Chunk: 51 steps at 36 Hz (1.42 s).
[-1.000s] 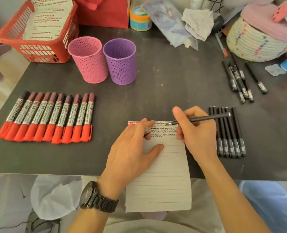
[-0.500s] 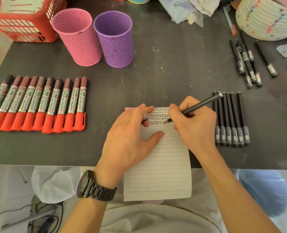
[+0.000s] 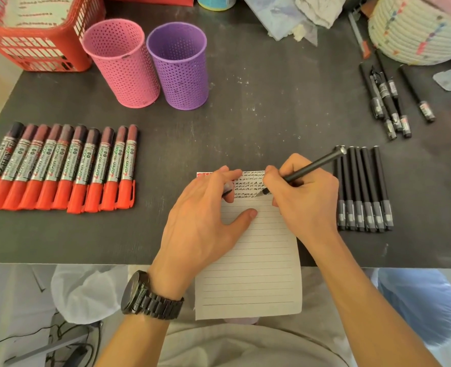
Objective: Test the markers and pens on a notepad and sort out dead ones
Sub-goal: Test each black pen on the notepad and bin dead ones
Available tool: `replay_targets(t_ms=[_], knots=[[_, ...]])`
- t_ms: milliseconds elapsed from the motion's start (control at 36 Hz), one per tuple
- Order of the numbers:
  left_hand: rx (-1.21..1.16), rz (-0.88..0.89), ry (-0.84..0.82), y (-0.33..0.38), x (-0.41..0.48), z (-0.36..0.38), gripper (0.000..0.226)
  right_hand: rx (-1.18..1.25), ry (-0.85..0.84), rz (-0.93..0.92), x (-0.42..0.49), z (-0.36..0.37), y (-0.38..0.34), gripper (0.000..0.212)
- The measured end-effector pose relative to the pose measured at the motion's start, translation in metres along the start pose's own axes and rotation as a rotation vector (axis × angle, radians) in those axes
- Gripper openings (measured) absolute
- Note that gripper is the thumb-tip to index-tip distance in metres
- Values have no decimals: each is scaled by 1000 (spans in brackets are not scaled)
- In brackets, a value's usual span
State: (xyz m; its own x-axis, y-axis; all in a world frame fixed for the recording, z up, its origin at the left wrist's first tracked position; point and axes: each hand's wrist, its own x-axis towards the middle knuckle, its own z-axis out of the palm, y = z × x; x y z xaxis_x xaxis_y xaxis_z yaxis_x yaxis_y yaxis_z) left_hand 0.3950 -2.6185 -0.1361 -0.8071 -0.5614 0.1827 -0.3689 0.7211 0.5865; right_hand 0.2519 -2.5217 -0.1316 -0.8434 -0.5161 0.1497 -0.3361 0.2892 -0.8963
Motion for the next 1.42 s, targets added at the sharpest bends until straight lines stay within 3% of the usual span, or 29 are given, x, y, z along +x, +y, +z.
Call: replay_targets(t_ms=[222,333,611,972,1278,1417], knots=[[9,13,4,-2,1,1,59,-13,3,-4,1,0,1,31],[1,22,7,-3,0,1,48,-5,0,3,1,0,1,30],[-8,-1,9,-1,0,1,49,-4,5,-29,1,-1,2,32],[-1,9,3,-2,0,0,58,6,13,-18,-1,-1,2,32],[19,40,60,0,0,4,41,150,100,-11,-2,-5,-4,42],[-24,48,119,1,0,3,31,176,132,13,-5,-6,-7,37]])
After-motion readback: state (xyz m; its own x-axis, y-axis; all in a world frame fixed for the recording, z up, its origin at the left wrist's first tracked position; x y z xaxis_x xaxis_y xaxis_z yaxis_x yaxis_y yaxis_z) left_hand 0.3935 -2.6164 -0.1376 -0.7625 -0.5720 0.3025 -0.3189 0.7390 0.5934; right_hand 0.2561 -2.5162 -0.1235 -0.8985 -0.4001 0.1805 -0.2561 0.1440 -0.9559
